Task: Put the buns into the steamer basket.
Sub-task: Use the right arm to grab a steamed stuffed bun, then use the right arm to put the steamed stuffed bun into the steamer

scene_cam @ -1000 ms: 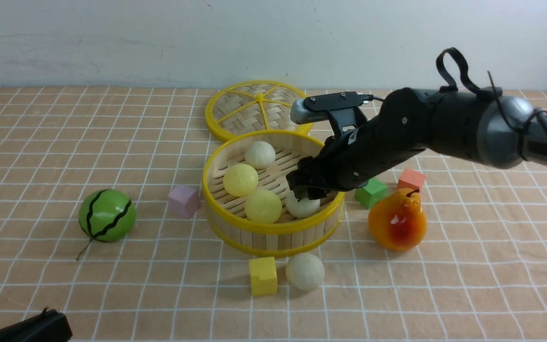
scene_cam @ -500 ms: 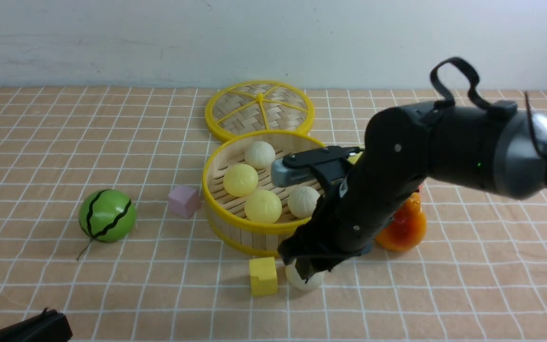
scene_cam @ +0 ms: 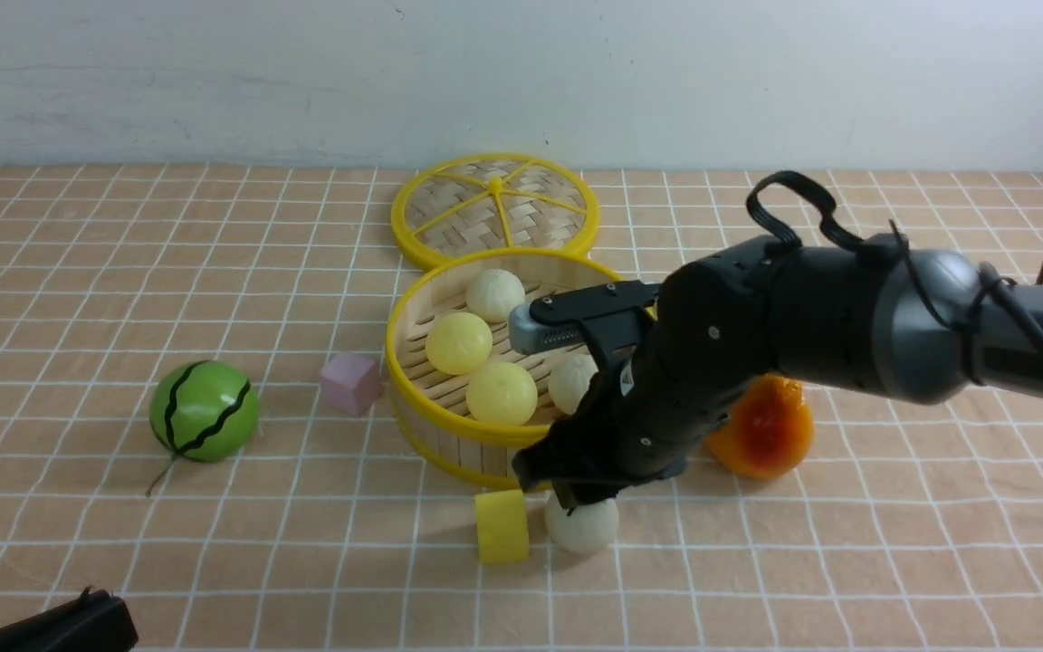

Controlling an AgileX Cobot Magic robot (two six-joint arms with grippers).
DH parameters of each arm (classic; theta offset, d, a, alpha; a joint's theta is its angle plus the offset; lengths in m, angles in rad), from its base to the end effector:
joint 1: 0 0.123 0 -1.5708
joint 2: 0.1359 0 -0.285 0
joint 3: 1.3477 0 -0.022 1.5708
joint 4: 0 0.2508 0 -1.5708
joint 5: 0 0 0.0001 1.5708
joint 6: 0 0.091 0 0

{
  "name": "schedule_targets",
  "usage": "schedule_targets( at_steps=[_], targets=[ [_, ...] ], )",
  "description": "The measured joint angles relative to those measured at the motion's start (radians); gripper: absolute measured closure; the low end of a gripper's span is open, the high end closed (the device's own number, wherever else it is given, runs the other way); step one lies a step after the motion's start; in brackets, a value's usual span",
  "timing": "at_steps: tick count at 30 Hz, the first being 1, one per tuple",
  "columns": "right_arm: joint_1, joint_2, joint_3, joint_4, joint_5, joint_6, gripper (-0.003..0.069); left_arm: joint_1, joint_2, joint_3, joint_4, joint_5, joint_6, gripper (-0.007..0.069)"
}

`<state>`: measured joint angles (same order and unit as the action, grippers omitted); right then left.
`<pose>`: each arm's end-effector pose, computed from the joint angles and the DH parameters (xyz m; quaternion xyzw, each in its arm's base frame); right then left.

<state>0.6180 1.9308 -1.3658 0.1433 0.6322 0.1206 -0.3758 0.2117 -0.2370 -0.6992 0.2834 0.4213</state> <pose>0.3290 0.2433 0.1968 -0.1939 0.9527 0.1329 0.1928 0.0570 -0.0402 0.2605 0.1039 0.7360 -0.2713 0.6115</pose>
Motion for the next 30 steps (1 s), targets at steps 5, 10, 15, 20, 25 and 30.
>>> schedule_targets(
  at_steps=[5, 10, 15, 20, 25, 30],
  targets=[
    [0.000, 0.020, 0.000, 0.000, -0.021, 0.003, 0.0349, 0.000, 0.000, 0.000, 0.000, 0.001, 0.000, 0.0605],
    [0.000, 0.021, 0.000, 0.000, -0.023, 0.003, 0.0446, 0.000, 0.000, 0.000, 0.000, 0.002, 0.000, 0.0597],
    [0.000, 0.021, 0.000, 0.000, -0.010, -0.012, 0.0637, 0.000, 0.000, 0.000, 0.000, 0.002, 0.000, 0.0594],
    [0.000, -0.032, -0.004, 0.000, 0.066, -0.020, 0.0653, 0.000, 0.000, 0.000, 0.000, 0.002, 0.000, 0.0588],
    [-0.003, -0.110, -0.075, -0.013, 0.110, -0.022, 0.0652, 0.000, 0.000, 0.000, 0.000, 0.002, 0.000, 0.0588],
    [-0.051, -0.086, -0.208, -0.049, 0.065, -0.032, 0.0648, 0.000, 0.000, 0.000, 0.000, 0.002, 0.000, 0.0587]
  ],
)
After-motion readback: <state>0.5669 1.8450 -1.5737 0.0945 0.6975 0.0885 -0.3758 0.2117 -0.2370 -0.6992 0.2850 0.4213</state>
